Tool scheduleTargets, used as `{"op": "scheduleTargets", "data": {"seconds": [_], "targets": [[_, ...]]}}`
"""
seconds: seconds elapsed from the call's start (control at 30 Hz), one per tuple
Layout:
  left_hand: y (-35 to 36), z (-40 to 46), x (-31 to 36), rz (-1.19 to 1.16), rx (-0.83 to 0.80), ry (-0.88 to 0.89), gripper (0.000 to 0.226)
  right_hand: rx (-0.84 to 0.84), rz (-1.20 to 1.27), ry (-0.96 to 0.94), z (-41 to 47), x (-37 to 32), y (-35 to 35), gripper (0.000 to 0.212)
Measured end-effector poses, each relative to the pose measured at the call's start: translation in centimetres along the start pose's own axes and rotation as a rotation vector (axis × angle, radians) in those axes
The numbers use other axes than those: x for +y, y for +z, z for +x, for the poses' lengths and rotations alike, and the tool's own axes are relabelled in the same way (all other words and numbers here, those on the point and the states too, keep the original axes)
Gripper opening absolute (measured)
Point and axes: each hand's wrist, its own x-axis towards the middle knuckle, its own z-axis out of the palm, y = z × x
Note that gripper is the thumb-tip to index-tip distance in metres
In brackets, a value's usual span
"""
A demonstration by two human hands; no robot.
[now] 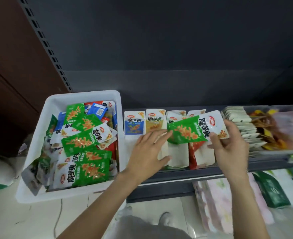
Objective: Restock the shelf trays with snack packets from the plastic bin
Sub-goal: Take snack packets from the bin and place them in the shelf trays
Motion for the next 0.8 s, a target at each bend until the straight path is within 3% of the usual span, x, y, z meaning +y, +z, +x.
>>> {"op": "scheduleTargets", "data": {"seconds": [0.17, 0.4, 0.5, 0.67, 0.8], "targets": [[3.9, 2.6, 0.2, -0.107, -0.206, -0.343, 0.082, -0.025, -0.397, -0.230, 1.5, 1.4, 0.3, 0.030], [5.1, 3.8, 0.8, -0.234, -0.228, -0.430, 0.080, -0.369, -0.793, -0.394, 4.5, 3.0, 6.0, 0.036], [5.3, 3.8, 0.8, -0.294, -0.207, -0.447, 0.077, -0.329, -0.799, -0.432, 5.2, 3.8, 6.8, 0.029], [3.7, 3.3, 0.6, -0.323, -0.187, -0.434, 0.065, 0.097, -0.640, -0.568, 4.6, 4.5, 5.5, 0.023], [-0.3, 0.9, -1.0, -0.359, 0.052, -0.359, 0.037, 0.044, -0.364, -0.517, 2.1, 2.9, 5.6, 0.021]]}}
